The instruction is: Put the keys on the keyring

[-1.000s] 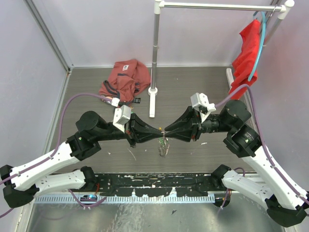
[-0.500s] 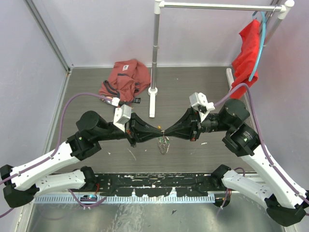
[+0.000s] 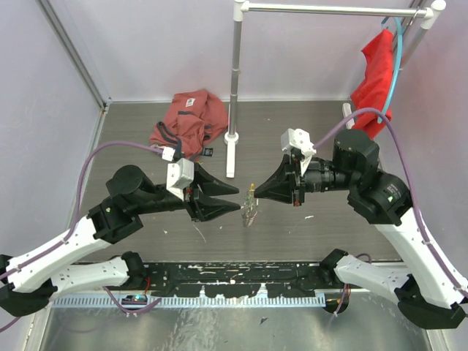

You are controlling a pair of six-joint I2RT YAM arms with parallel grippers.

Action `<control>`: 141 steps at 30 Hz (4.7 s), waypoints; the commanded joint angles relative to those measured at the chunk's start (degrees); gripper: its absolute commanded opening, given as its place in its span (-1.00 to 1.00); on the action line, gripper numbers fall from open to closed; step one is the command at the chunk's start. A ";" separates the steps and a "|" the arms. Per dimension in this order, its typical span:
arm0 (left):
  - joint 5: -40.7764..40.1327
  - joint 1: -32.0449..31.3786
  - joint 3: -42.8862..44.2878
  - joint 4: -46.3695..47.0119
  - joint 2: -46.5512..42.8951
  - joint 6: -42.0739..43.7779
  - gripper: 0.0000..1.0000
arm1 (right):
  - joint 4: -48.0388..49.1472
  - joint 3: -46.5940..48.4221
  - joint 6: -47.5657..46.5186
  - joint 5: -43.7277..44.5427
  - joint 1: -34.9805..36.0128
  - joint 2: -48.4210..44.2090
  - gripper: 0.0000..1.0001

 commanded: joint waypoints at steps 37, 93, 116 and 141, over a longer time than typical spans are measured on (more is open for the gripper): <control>2.39 -0.16 6.33 -13.38 4.85 8.27 -0.16 | -36.07 30.50 -8.82 34.97 24.66 20.46 -0.99; 4.83 -0.19 8.19 -15.07 7.07 8.90 -0.73 | -32.65 28.05 -8.57 36.00 25.31 18.63 -0.99; 2.62 -0.23 8.66 -15.16 7.23 8.31 -1.00 | -29.41 25.58 -7.88 36.10 25.31 16.94 -0.98; -2.46 -0.09 -0.70 2.55 1.17 1.31 -1.00 | 16.89 -13.42 16.49 48.14 25.31 -14.89 -0.15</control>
